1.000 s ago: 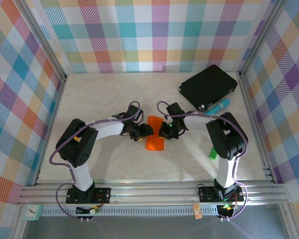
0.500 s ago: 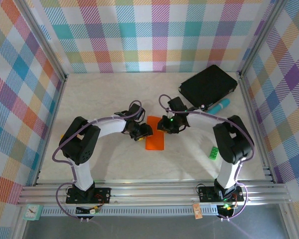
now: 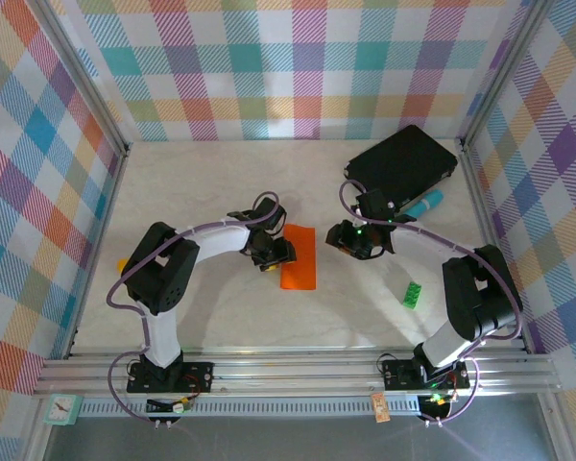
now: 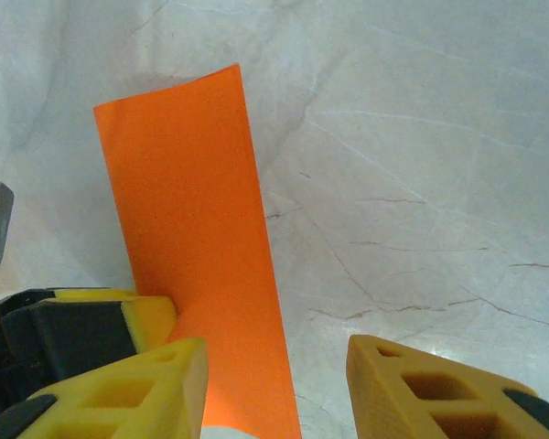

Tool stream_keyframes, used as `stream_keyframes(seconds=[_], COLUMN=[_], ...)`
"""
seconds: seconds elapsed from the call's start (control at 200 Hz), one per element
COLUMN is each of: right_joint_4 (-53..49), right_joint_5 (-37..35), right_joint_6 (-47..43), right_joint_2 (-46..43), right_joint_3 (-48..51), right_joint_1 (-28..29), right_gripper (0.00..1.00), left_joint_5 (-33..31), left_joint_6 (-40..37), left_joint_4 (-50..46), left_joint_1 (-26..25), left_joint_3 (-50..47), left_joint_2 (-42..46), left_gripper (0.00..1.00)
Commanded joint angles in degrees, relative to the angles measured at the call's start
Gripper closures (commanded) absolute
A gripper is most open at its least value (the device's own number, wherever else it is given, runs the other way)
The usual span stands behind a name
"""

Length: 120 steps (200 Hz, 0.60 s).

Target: Fold a paper plane with a square sheet of paper (pick it up from the middle)

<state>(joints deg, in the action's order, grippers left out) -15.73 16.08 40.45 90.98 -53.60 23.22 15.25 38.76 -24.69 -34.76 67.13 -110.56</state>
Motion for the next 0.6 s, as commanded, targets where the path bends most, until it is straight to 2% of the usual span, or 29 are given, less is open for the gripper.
stream_keyframes(seconds=[0.0, 0.18, 0.595], right_joint_4=[0.78, 2.44, 9.66], right_joint_5=[1.51, 4.40, 10.59], right_joint_6=[-0.63, -0.37, 1.36], right_joint_2=[0.94, 3.57, 6.91], right_joint_3=[-0.61, -0.89, 0.91], right_joint_1=[0.16, 0.23, 0.34], right_gripper=[0.54, 0.55, 0.57], left_joint_5=[-7.50, -7.36, -5.92], left_joint_6=[1.47, 3.42, 1.82], left_joint_4=[-3.48, -3.13, -4.19], left_joint_1=[-1.14, -1.74, -3.20], left_joint_3=[-4.99, -4.08, -1.24], left_joint_2=[-12.35, -13.95, -16.42], left_gripper=[0.50, 0.50, 0.49])
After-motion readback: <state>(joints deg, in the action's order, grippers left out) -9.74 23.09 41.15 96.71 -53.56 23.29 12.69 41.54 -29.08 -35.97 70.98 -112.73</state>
